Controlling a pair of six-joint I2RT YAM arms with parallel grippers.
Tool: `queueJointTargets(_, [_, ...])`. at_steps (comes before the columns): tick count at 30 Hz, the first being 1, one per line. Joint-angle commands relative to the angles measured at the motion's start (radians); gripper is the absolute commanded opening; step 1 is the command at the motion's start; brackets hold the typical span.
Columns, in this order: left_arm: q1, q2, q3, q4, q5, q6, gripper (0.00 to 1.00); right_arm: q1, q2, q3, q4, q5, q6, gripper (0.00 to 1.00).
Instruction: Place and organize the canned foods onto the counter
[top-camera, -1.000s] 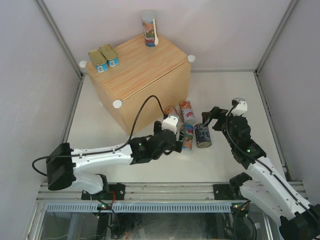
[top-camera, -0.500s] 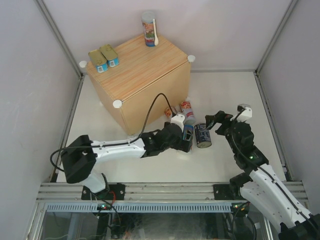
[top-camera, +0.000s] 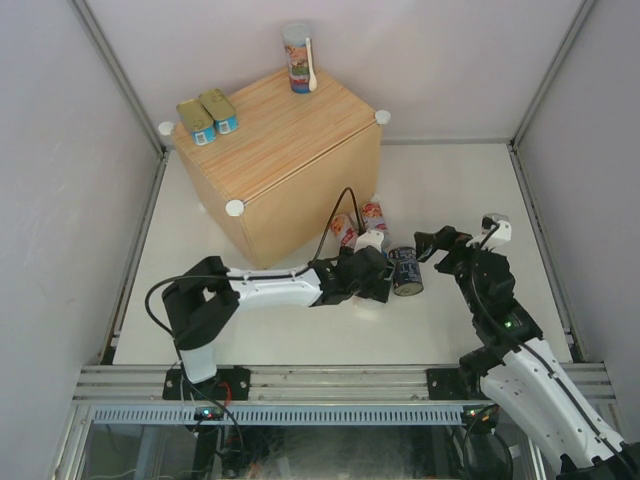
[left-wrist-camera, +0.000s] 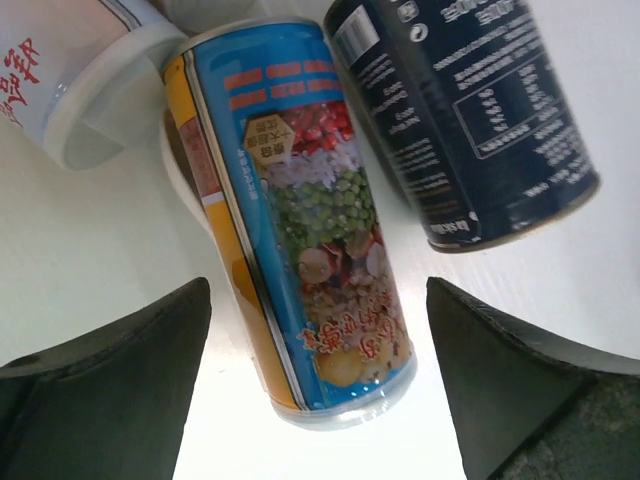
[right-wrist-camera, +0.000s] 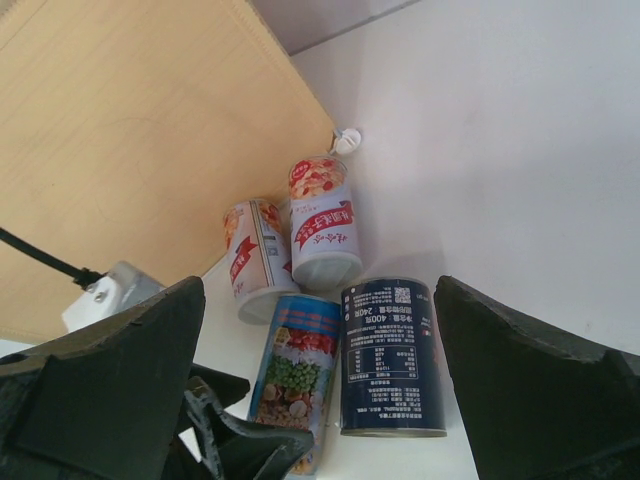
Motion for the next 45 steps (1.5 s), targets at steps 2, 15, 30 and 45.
queueJointTargets(2, [-0.003, 0.046, 0.080, -0.072, -0.071, -0.019, 0.92, -0.013, -0.023, -0.003, 0.000, 0.000, 0.010, 0.97])
queueJointTargets(15, [-0.013, 0.146, 0.119, -0.095, -0.039, -0.054, 0.87, -0.033, -0.005, -0.003, 0.040, -0.035, 0.012, 0.96])
queueJointTargets(30, [-0.018, 0.095, 0.034, -0.047, -0.001, -0.061, 0.31, -0.036, -0.032, 0.011, 0.015, -0.054, 0.040, 0.95])
queueJointTargets(45, [-0.047, -0.128, -0.033, -0.063, 0.048, -0.044, 0.06, -0.041, -0.080, 0.011, -0.020, -0.065, 0.019, 0.95])
